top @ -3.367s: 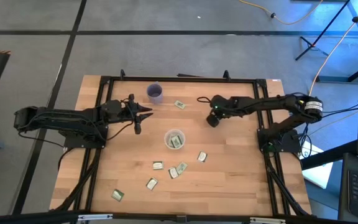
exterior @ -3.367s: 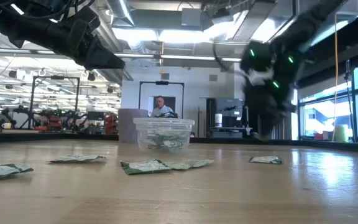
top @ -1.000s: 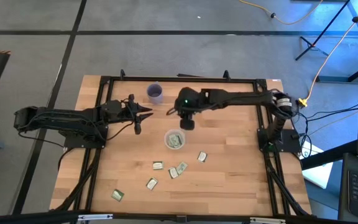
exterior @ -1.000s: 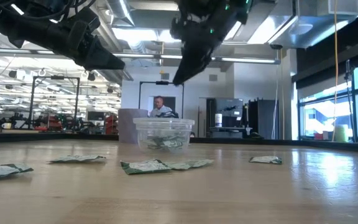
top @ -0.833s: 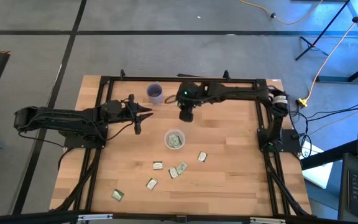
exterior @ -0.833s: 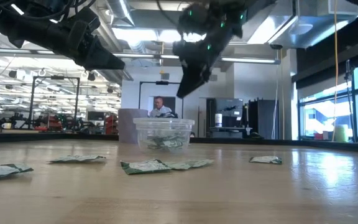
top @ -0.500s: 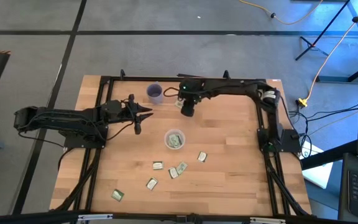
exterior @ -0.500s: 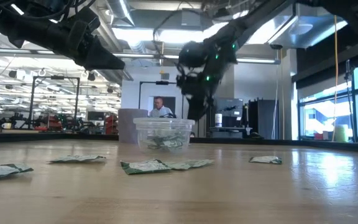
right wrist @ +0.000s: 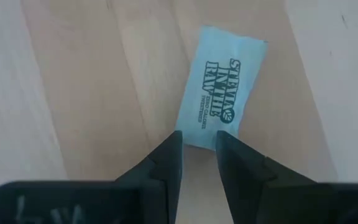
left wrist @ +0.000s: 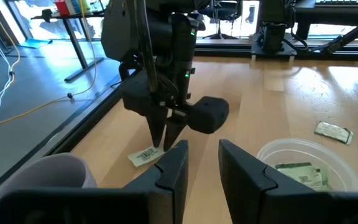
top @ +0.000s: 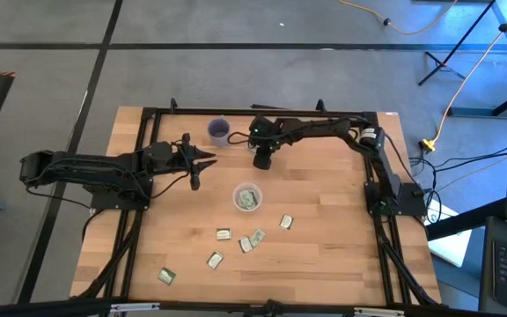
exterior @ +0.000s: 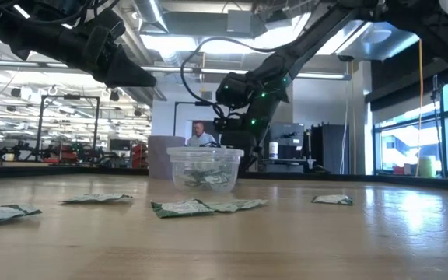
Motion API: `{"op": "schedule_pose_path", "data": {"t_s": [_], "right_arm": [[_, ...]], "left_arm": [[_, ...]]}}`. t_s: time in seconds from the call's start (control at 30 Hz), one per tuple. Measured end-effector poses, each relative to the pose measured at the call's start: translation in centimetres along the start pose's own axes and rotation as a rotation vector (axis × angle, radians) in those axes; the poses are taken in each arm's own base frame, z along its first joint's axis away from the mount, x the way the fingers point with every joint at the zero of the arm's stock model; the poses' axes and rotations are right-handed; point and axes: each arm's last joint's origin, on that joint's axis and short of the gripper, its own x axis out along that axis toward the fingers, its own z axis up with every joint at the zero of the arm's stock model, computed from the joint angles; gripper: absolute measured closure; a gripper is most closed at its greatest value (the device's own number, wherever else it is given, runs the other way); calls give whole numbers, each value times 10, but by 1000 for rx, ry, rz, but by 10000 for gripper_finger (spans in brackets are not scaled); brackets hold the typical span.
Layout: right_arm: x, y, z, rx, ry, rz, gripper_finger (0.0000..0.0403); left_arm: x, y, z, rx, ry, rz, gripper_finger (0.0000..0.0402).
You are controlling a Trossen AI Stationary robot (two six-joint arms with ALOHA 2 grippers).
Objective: Pick and place Stevia / Truvia into bins
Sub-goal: Put the stevia packet into the transparent container
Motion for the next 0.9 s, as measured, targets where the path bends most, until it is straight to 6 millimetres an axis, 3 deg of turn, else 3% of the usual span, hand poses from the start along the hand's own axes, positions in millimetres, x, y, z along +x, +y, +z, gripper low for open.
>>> {"op": "schedule_pose_path", "data": {"t_s": [0.23,0.5,0.73,0.9], "right_arm": [[1,-5,-5,44,47,-2,320],[1,-9,-7,50,63,-8,396],[1,-9,-8,75,68,-10,399],[-12,-7,-8,75,83,-19,401]], "left_arm": [[0,0,0,0,0,0,318],[0,0,0,0,0,0,318],[0,0,0,0,0,1,318],[0,0,0,0,0,1,318]]}}
